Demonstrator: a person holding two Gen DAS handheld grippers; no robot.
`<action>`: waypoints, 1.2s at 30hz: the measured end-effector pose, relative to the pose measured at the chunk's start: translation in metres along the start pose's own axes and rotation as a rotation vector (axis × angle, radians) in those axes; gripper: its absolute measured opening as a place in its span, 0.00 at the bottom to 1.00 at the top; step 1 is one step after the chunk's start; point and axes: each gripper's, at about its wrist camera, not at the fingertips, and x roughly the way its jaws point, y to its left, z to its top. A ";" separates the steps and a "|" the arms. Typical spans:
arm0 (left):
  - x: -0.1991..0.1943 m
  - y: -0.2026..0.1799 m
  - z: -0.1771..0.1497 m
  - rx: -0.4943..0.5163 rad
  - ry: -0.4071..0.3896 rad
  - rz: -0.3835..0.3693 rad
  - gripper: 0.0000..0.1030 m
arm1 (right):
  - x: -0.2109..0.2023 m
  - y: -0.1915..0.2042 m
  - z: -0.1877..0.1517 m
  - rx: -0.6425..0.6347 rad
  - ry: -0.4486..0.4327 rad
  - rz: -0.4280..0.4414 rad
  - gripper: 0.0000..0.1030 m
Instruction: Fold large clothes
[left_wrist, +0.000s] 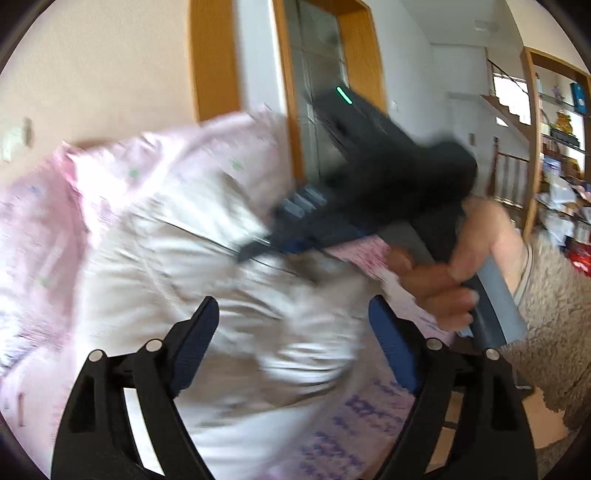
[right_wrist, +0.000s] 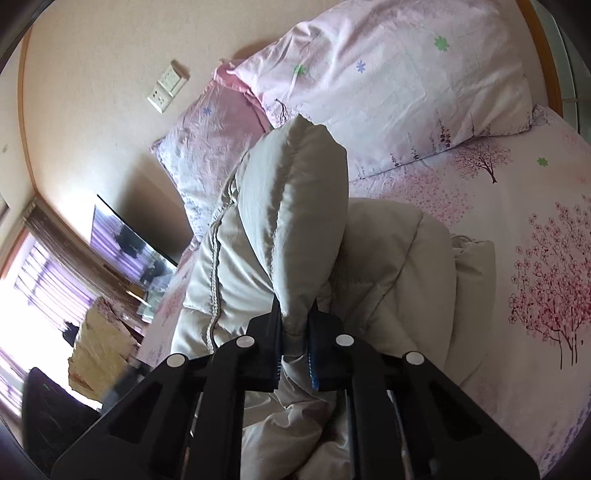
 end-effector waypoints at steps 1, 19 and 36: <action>-0.007 0.010 0.003 -0.010 -0.008 0.039 0.86 | -0.001 -0.002 0.000 0.007 -0.007 0.002 0.11; -0.003 0.100 -0.010 -0.204 0.161 0.385 0.89 | -0.010 0.000 -0.004 0.012 -0.060 -0.013 0.10; -0.005 0.112 -0.008 -0.234 0.158 0.408 0.93 | -0.042 -0.001 -0.009 -0.005 -0.139 -0.071 0.10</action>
